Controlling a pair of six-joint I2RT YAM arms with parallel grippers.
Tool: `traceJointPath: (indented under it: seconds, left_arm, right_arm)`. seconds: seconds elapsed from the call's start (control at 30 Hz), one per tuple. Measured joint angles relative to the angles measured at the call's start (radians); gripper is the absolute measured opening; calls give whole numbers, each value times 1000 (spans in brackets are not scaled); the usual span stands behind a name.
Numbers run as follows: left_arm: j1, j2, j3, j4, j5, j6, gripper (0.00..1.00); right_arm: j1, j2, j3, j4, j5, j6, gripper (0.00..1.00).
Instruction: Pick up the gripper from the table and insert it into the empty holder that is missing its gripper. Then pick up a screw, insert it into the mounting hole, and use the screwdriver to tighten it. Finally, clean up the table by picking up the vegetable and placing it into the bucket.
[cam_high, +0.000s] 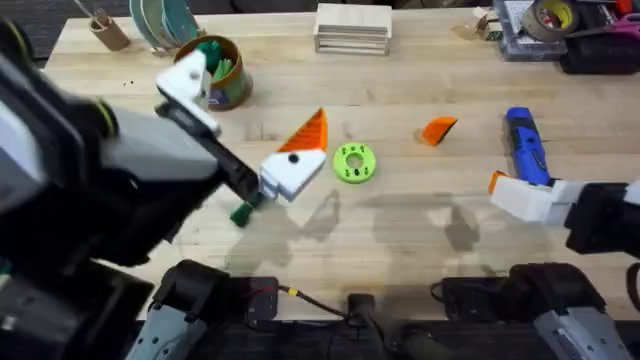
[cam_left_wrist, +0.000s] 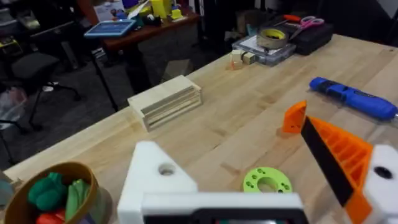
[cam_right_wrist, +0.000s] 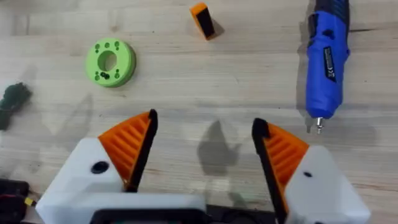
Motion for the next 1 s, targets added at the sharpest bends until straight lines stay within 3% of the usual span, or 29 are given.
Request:
traceJointPath:
  seconds: [0.57, 1.0]
  left_arm:
    - [0, -318, -394, 253, -1, -38, 994]
    - [0, -350, -457, 276, 0, -38, 993]
  right_arm:
    - [0, 0, 0, 0, 0, 0, 991]
    - [0, 0, 0, 0, 0, 0, 991]
